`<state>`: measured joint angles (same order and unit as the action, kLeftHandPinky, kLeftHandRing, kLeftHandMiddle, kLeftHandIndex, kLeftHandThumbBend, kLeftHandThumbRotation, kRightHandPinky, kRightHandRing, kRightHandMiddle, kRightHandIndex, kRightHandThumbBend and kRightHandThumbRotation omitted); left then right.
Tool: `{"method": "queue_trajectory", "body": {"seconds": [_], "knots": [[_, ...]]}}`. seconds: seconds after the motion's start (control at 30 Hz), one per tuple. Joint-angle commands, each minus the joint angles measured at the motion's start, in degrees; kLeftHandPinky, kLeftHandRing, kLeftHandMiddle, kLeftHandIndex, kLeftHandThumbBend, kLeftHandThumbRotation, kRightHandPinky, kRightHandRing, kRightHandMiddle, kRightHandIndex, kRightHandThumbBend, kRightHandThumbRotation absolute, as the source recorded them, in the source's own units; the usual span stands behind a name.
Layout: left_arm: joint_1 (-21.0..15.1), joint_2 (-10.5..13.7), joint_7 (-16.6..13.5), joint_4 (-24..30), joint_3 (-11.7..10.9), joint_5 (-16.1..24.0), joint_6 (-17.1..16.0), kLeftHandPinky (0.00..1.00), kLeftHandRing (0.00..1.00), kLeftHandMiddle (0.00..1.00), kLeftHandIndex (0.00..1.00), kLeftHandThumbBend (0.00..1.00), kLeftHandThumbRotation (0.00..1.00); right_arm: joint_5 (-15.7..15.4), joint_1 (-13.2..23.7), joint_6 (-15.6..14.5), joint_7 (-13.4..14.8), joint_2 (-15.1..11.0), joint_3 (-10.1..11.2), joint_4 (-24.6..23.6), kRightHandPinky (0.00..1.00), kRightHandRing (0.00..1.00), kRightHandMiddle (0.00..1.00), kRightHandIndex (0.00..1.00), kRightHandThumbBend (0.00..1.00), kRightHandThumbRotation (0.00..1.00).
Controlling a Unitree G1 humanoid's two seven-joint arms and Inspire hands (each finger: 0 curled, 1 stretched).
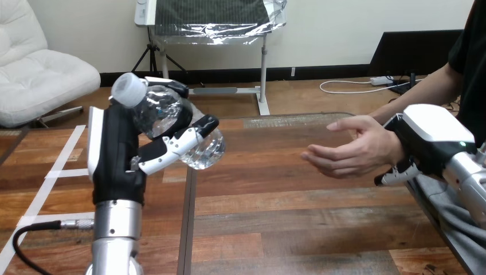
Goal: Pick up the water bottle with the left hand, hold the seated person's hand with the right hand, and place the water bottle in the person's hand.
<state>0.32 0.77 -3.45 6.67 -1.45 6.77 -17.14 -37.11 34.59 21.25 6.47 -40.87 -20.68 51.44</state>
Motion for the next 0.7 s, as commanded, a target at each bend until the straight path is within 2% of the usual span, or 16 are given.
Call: {"method": "queue_trajectory", "body": {"seconds": [0.0, 0.1, 0.2, 0.33, 0.43, 0.67], "knots": [[-5.7, -0.7, -0.8, 1.7, 1.0, 0.6, -0.1, 0.43, 0.41, 0.44, 0.48, 0.63, 0.0, 0.3, 2.6, -0.1, -0.8, -0.3, 1.3, -5.8, 0.15, 0.21, 0.28, 0.3, 0.79, 0.0], [-6.2, -0.6, -1.4, 1.1, 1.3, 1.9, -0.9, 0.43, 0.41, 0.44, 0.48, 0.64, 0.0, 0.3, 2.4, -1.0, -1.7, -0.4, 1.7, -7.4, 0.14, 0.2, 0.27, 0.3, 0.78, 0.0], [-6.7, -0.7, -1.8, 1.0, 1.7, 3.0, -0.5, 0.42, 0.41, 0.44, 0.48, 0.64, 0.0, 0.3, 2.2, -1.3, -1.9, -0.6, 2.1, -8.9, 0.13, 0.19, 0.27, 0.3, 0.79, 0.0], [-7.2, -1.5, -1.6, 1.1, 2.1, 2.5, 0.8, 0.41, 0.41, 0.43, 0.48, 0.66, 0.0, 0.1, 1.6, -2.2, -2.2, -0.8, 2.6, -11.1, 0.12, 0.18, 0.26, 0.3, 0.79, 0.0], [-8.0, -1.9, -1.0, 0.5, 2.6, 1.8, 0.9, 0.4, 0.4, 0.43, 0.48, 0.66, 0.0, 0.2, 1.3, -1.7, -1.7, -0.9, 3.0, -12.5, 0.11, 0.18, 0.25, 0.29, 0.8, 0.0], [-9.8, -2.0, -1.8, -0.5, 4.2, 5.1, 0.8, 0.39, 0.39, 0.42, 0.47, 0.66, 0.0, 0.9, 0.1, -1.4, -2.1, -1.1, 4.4, -16.4, 0.11, 0.17, 0.24, 0.28, 0.8, 0.0]]}}
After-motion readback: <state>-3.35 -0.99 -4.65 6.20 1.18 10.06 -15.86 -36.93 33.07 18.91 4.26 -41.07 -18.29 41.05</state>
